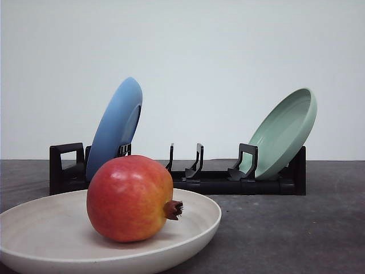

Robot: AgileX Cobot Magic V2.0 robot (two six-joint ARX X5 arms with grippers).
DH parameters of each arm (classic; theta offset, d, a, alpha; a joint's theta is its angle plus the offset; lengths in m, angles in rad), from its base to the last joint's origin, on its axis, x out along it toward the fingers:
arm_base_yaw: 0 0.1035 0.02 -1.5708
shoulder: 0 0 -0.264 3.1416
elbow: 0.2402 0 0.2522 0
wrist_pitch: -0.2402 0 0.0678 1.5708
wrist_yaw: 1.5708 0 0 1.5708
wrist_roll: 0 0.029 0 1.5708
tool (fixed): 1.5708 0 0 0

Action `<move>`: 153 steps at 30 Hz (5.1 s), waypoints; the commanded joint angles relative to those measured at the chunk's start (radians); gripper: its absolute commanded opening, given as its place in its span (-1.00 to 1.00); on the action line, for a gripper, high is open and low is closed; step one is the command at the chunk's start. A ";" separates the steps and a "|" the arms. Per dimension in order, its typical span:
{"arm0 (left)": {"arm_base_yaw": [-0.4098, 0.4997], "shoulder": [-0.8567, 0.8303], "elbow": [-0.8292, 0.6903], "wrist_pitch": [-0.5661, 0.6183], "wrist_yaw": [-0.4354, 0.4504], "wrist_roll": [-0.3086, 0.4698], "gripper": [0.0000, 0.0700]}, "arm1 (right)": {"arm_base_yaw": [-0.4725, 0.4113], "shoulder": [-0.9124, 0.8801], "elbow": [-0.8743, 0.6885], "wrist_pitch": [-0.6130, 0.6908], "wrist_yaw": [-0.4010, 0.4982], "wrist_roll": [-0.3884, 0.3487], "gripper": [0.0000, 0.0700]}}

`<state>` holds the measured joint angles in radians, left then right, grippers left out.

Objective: Place pomegranate in white plate

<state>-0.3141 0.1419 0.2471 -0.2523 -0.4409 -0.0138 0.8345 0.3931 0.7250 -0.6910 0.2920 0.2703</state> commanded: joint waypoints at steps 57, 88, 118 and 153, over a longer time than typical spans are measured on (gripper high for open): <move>0.229 -0.139 -0.235 0.072 0.292 0.075 -1.00 | 0.008 0.002 0.008 0.011 0.004 0.004 -0.97; 0.229 -0.139 -0.235 0.072 0.292 0.075 -1.00 | -0.954 -0.286 -0.619 0.629 -0.240 -0.260 -0.97; 0.229 -0.139 -0.235 0.072 0.292 0.075 -1.00 | -0.857 -0.389 -0.714 0.510 -0.240 -0.290 -0.97; 0.229 -0.139 -0.235 0.072 0.292 0.075 -1.00 | -0.858 -0.389 -0.714 0.534 -0.240 -0.279 -0.97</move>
<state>-0.0853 0.0044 0.0242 -0.1817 -0.1516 0.0593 -0.0212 0.0044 0.0158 -0.1658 0.0516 -0.0048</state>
